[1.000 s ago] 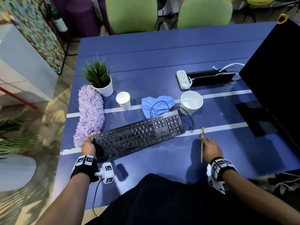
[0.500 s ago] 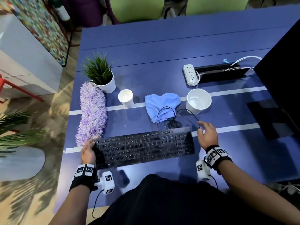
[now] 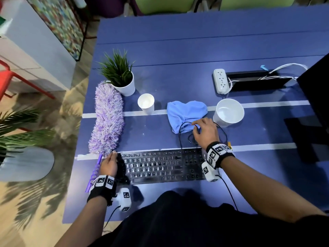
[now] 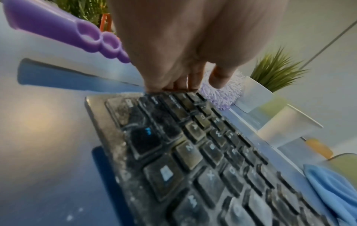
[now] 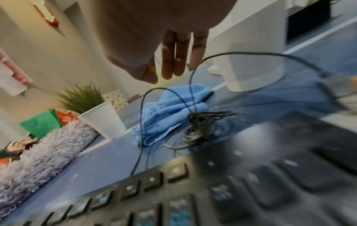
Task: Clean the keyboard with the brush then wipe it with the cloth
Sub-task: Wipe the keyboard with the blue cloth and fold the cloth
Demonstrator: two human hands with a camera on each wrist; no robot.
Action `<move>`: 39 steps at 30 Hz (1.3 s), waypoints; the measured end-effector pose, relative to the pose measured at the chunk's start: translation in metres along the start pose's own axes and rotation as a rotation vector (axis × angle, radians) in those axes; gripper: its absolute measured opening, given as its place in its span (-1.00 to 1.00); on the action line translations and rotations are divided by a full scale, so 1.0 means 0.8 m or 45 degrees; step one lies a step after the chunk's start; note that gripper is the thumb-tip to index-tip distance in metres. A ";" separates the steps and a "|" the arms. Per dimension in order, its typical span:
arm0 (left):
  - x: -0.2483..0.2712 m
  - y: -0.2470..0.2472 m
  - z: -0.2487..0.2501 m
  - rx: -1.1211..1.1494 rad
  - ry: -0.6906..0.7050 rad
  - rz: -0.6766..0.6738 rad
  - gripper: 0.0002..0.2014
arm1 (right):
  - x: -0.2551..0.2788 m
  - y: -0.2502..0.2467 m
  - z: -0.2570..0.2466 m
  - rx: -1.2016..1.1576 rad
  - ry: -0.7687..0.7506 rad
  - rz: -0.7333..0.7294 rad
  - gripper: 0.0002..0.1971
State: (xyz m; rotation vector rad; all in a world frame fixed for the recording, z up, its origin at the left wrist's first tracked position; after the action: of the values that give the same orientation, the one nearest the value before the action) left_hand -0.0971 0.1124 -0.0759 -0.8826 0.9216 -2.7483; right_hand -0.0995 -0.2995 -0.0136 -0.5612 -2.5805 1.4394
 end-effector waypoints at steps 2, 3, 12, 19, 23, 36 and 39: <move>0.001 0.002 0.002 -0.060 0.000 -0.022 -0.27 | -0.021 0.013 -0.019 0.048 -0.052 0.005 -0.83; 0.000 0.001 0.003 -0.093 0.000 -0.023 -0.20 | -0.032 0.020 -0.030 0.065 -0.066 -0.026 -0.81; 0.022 -0.005 0.036 -0.177 0.141 0.061 -0.44 | -0.075 0.072 -0.058 0.515 0.077 -0.465 -0.61; 0.026 -0.015 0.053 -0.375 0.290 0.034 -0.40 | -0.082 -0.039 -0.079 -0.587 0.361 0.012 -0.91; 0.034 -0.001 0.104 -0.345 0.624 -0.050 -0.32 | -0.045 -0.093 -0.120 -0.933 0.275 -0.104 -0.96; 0.107 0.028 0.185 -0.076 0.994 -0.323 -0.86 | 0.083 -0.050 -0.052 -0.779 0.535 -0.331 -0.72; 0.103 0.047 0.132 -0.640 1.123 -0.250 -0.38 | 0.133 -0.036 0.025 0.059 0.404 -0.376 -0.60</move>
State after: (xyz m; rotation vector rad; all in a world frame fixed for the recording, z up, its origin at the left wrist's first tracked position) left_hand -0.1092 0.0044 0.0109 0.3244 1.7761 -3.1318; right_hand -0.2103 -0.2882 -0.0068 -0.3494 -2.2632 1.2010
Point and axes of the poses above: each hand's wrist, its own x-axis away from the middle knuckle, its own y-axis out of the palm, z = x × y, the point moved 2 cm from there along -x, towards the middle knuckle, and after that the axes turned 8 degrees about y, right-handed, at the moved point
